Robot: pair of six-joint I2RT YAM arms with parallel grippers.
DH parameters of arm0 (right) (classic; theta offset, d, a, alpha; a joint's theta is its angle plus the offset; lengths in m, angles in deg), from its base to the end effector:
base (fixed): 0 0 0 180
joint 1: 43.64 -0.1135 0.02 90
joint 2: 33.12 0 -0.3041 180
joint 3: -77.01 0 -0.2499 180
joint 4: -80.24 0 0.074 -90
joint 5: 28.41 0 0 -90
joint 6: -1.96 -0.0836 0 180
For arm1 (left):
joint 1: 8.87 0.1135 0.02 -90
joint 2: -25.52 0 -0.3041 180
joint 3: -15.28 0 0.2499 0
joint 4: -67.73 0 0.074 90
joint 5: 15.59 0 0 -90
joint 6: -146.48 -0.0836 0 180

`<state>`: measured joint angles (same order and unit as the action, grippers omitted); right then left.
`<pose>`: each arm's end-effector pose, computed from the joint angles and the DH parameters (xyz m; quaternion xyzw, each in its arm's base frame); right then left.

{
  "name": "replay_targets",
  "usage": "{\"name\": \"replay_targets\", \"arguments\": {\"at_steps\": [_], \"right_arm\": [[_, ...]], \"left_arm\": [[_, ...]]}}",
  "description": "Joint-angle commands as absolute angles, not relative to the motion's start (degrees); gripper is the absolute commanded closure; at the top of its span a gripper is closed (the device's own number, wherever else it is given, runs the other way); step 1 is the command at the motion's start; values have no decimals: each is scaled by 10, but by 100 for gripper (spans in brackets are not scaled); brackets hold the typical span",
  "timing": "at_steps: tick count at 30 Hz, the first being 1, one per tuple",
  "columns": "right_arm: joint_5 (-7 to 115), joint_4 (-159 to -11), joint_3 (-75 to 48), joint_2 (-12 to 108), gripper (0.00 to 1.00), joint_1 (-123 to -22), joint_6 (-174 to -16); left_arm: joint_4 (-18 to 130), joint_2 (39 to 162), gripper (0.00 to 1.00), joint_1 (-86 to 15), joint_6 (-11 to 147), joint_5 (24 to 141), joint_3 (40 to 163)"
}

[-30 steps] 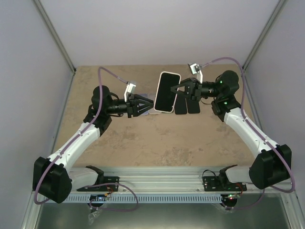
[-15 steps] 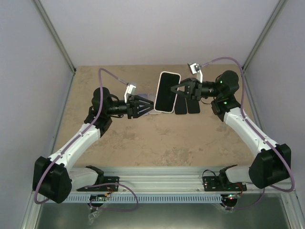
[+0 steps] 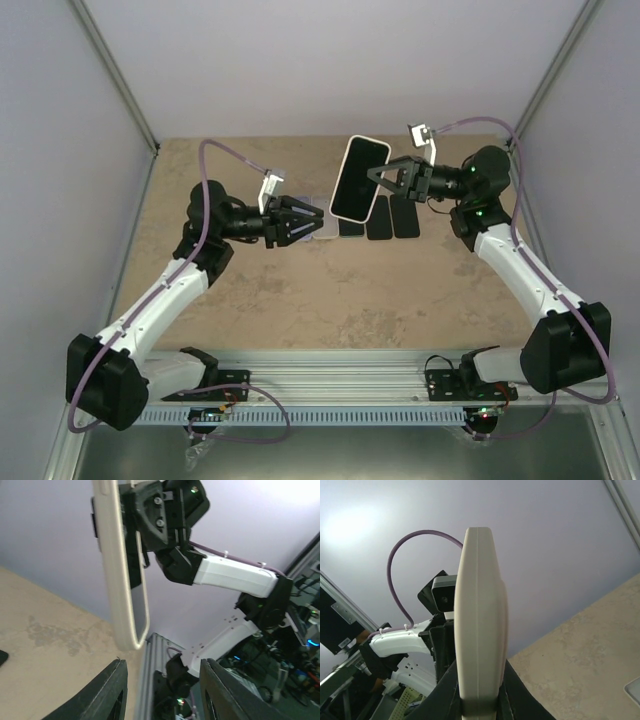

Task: Take the phone out of the phone case
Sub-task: Remove the phone case from the phone.

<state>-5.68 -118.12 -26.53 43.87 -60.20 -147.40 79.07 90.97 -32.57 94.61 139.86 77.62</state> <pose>0.2681 0.1602 0.4400 -0.2378 0.6199 0.6711 0.3298 0.1991 -0.1704 0.3921 0.3363 0.5976 -0.6303 0.3639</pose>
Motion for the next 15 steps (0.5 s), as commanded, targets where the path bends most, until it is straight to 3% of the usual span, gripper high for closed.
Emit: {"name": "replay_targets", "arguments": {"at_steps": [1,15], "right_arm": [[-43,-1247,-268,434,99,-602,-1515],[-38,-1259,-284,431,99,-604,-1526]], "left_arm": [[725,918,58,-329,876,1350,802],[778,936,53,-340,914,1354,792]]}}
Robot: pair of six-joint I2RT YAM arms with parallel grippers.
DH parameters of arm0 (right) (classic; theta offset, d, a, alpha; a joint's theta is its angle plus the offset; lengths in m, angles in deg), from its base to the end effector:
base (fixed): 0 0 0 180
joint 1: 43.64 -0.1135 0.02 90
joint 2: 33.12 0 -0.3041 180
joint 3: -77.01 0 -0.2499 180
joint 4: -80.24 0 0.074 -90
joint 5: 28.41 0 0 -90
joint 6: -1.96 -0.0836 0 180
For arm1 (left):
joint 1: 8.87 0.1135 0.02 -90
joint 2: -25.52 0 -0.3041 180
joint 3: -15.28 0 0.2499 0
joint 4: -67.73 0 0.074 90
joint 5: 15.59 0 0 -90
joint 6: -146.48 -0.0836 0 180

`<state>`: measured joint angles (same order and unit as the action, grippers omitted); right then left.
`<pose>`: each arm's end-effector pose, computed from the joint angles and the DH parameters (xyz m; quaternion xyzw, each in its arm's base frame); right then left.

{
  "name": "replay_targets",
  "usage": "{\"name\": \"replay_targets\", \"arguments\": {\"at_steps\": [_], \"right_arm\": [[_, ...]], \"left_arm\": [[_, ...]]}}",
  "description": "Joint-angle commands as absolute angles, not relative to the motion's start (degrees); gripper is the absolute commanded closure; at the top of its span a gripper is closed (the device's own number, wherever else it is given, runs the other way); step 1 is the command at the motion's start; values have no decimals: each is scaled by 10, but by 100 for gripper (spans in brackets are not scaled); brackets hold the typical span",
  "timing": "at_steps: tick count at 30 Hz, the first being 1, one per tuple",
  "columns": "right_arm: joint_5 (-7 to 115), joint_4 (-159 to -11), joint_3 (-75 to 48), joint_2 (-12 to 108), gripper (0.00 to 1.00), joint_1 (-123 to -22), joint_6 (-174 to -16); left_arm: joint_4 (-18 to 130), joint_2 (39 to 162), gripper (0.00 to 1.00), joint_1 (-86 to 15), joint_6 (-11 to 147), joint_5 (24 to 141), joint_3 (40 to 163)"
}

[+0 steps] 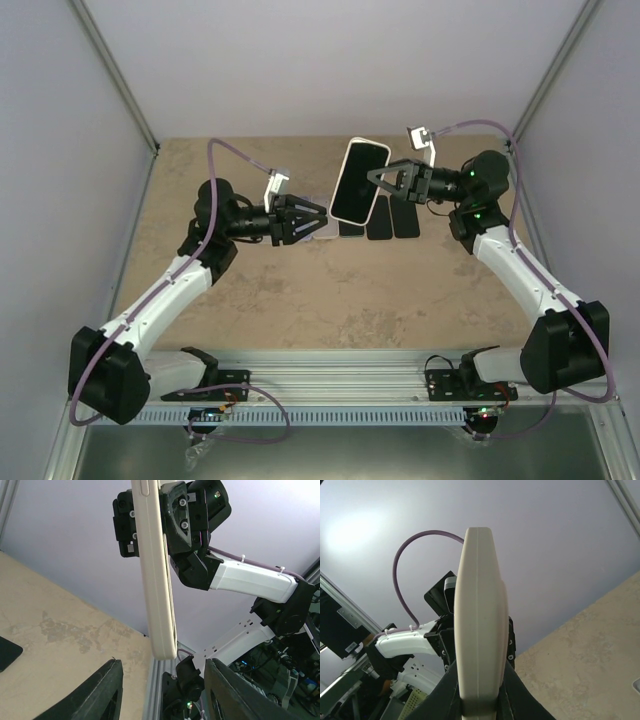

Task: Take the phone out of the phone case
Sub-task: Remove the phone case from the phone.

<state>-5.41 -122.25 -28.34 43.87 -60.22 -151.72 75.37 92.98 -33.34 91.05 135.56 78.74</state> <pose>0.2669 0.1598 0.4363 -0.2241 0.6185 0.6823 0.3191 0.2125 -0.1772 0.3842 0.3176 0.6195 -0.6122 0.3748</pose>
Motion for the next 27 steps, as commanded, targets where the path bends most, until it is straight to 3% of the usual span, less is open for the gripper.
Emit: {"name": "replay_targets", "arguments": {"at_steps": [1,11,16,20,27], "right_arm": [[-38,-1260,-284,431,100,-606,-1527],[-44,-1269,-288,427,99,-613,-1535],[-43,-1271,-289,430,99,-617,-1535],[-42,-1270,-290,432,99,-618,-1533],[-39,-1266,-291,434,100,-618,-1527]], "left_arm": [[777,937,53,-340,913,1353,794],[723,947,62,-340,874,1315,804],[736,947,61,-340,883,1325,803],[782,945,54,-340,917,1355,791],[846,938,56,-340,962,1378,772]]}}
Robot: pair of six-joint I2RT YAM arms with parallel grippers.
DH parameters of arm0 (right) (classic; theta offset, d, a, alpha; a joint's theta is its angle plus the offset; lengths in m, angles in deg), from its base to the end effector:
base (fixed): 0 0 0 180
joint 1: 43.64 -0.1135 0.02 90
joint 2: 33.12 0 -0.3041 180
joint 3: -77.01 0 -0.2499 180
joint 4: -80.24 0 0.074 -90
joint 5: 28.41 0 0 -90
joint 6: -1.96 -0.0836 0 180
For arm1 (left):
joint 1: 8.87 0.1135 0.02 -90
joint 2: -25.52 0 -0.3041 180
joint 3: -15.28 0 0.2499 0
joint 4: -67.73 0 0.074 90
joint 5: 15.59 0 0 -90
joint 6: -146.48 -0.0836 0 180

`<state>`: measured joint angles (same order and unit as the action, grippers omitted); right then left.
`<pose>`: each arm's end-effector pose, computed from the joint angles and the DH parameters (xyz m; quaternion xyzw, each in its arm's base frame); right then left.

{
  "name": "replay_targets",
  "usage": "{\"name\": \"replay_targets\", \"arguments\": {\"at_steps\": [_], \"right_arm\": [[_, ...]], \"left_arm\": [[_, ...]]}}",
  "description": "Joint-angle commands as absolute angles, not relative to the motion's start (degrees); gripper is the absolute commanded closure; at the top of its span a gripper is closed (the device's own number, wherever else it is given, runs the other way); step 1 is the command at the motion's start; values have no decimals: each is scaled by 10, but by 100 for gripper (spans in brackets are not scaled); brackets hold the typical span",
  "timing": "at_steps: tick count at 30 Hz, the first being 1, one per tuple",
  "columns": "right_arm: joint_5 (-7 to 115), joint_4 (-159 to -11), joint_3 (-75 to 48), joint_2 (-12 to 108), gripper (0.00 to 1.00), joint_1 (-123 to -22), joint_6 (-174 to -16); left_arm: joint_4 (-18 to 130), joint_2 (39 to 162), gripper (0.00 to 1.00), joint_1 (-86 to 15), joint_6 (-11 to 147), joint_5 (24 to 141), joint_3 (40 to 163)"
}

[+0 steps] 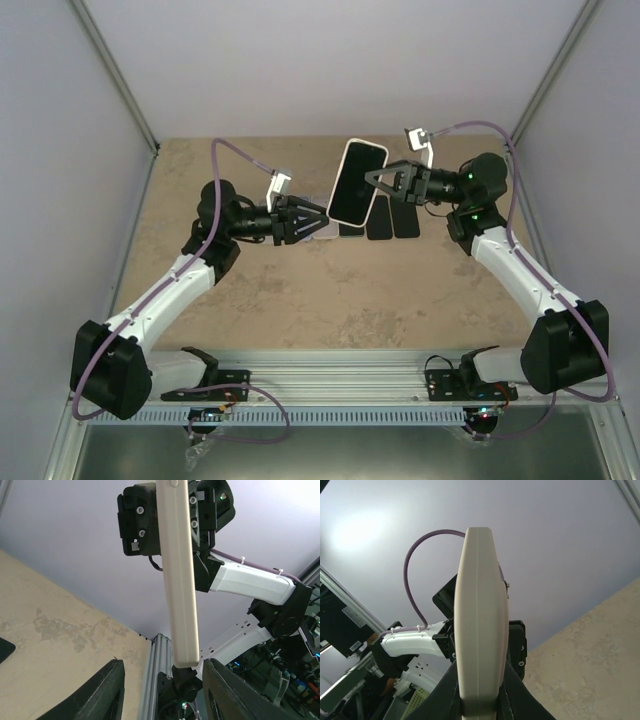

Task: Take the phone out of the phone case
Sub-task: Remove the phone case from the phone.

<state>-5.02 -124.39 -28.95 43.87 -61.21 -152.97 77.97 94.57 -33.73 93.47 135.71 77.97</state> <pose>0.2635 0.1639 0.4365 -0.2276 0.6123 0.6878 0.3167 0.2173 -0.1815 0.3775 0.3083 0.6234 -0.6216 0.3603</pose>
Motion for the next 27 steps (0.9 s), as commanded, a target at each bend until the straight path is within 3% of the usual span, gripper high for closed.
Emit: {"name": "replay_targets", "arguments": {"at_steps": [1,13,27], "right_arm": [[-39,-1266,-290,435,100,-618,-1527],[-46,-1274,-287,435,99,-628,-1532],[-33,-1396,-319,446,99,-641,-1677]], "left_arm": [[850,940,56,-340,966,1377,771],[768,953,77,-340,904,1328,793],[680,949,100,-340,797,1317,805]]}}
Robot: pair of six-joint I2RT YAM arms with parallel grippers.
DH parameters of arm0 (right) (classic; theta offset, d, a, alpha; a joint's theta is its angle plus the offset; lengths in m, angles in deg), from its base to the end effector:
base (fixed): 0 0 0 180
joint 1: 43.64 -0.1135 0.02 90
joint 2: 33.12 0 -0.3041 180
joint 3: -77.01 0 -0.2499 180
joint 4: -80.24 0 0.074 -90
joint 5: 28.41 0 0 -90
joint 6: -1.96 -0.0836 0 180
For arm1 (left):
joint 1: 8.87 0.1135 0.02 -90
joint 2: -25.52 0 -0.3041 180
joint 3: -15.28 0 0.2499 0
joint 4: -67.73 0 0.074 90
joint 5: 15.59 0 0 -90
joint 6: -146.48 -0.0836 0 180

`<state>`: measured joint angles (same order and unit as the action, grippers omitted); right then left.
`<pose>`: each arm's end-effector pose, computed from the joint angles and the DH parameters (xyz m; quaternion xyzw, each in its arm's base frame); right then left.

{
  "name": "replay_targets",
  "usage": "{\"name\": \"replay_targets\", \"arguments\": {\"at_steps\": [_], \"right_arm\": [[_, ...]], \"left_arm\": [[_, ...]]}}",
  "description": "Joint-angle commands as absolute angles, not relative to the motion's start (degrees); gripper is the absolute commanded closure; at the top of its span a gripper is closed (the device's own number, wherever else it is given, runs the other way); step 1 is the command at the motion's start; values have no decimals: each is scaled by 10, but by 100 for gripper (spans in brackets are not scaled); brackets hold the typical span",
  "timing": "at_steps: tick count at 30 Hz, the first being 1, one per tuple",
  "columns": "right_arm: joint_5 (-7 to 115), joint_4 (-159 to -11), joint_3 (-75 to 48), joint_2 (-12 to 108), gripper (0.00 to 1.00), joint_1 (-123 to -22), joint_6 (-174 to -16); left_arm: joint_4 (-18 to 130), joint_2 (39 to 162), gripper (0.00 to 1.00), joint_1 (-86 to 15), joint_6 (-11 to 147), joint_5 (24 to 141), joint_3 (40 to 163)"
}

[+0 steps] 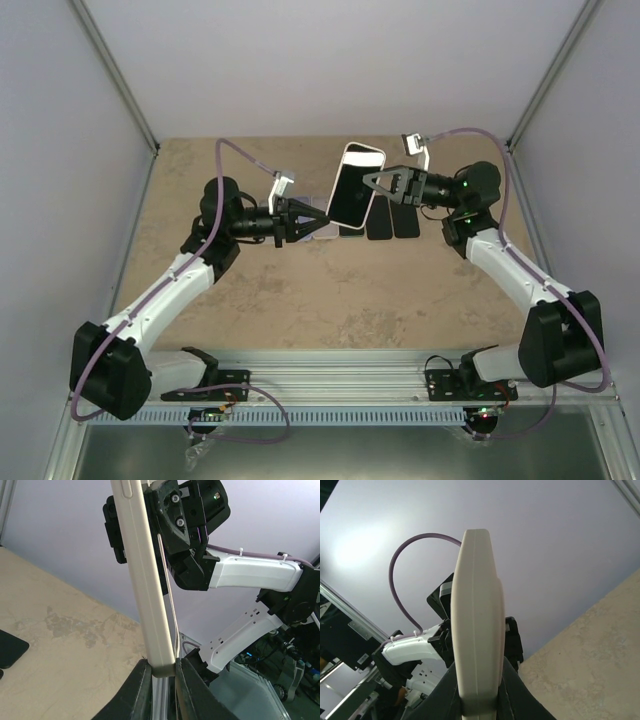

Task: Take the phone out of the phone case
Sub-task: Remove the phone case from the phone.

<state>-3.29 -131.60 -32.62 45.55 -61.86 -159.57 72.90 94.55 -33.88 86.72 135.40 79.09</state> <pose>0.2688 0.1682 0.4193 -0.1935 0.6146 0.7064 0.2929 0.2179 -0.1823 0.3746 0.3305 0.6253 -0.6005 0.3731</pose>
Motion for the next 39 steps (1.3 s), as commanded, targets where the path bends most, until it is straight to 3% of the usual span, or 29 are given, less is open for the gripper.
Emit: {"name": "replay_targets", "arguments": {"at_steps": [1,22,30,31,35,39], "right_arm": [[-33,-1400,-320,447,99,-641,-1682],[-27,-1501,-344,446,99,-643,-1801],[-38,-1519,-343,440,99,-650,-1795],[-39,-1516,-341,439,99,-649,-1788],[-61,-1473,-323,434,99,-647,-1714],[-73,-1360,-305,426,99,-647,-1604]], "left_arm": [[674,949,100,-340,789,1315,807],[549,948,98,-339,638,1286,850],[617,955,98,-315,728,1283,832],[621,954,95,-315,732,1291,832],[646,945,62,-315,766,1369,826],[707,926,51,-311,834,1428,808]]}}
